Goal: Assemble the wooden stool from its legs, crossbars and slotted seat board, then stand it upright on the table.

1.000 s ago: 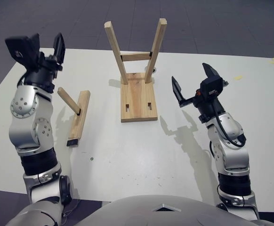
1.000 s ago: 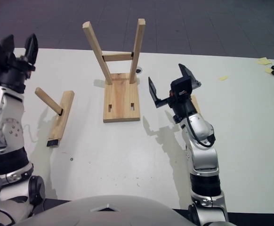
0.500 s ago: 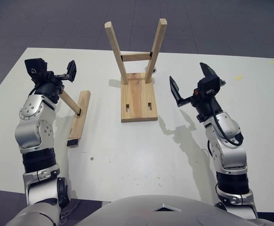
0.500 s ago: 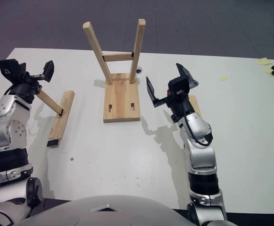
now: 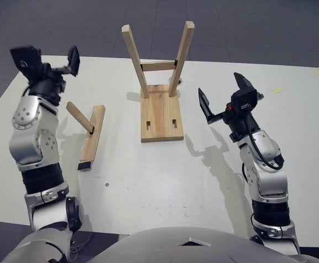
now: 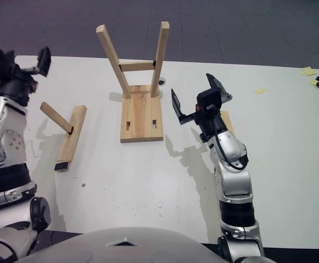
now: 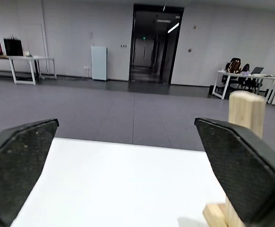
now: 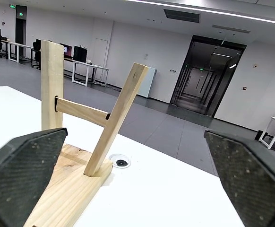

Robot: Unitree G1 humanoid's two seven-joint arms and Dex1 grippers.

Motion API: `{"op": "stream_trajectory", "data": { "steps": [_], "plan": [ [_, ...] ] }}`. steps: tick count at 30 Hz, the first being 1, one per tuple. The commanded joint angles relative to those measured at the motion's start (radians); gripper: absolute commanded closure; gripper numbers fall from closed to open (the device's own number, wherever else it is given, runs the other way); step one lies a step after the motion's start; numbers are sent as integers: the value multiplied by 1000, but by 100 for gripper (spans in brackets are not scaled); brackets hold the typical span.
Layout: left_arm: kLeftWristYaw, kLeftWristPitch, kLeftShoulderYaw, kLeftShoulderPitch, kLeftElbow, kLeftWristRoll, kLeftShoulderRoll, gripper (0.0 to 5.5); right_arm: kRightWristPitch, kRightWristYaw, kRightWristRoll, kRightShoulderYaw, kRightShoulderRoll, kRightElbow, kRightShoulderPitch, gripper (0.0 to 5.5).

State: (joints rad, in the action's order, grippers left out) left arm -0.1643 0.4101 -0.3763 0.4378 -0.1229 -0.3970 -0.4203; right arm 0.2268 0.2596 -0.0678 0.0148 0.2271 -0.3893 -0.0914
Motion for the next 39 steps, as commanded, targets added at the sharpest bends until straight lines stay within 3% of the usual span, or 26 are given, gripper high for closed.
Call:
{"op": "stream_trajectory", "data": {
  "steps": [1,7,10,20,31,39],
  "plan": [
    [7,14,-11,16,-33,-9,-13,13,3,-3,-2,2,-2,-1,-15,10],
    [-62,9,109,-164,88,97,-18,13,15,-5,-2,8,-8,-6,-19,10],
    [-74,-17,116,-237,154,116,-1,13,31,-8,-13,-9,-6,-17,-37,10],
    [-64,-34,84,-190,143,84,9,13,26,-3,-5,-3,-4,-10,-34,10],
    [5,351,-144,69,-109,-116,-247,13,73,-28,-43,-31,-22,-50,6,10],
    [-224,760,-200,-228,-241,-337,-361,13,86,-45,-44,-69,-15,-107,114,10]
  ]
}}
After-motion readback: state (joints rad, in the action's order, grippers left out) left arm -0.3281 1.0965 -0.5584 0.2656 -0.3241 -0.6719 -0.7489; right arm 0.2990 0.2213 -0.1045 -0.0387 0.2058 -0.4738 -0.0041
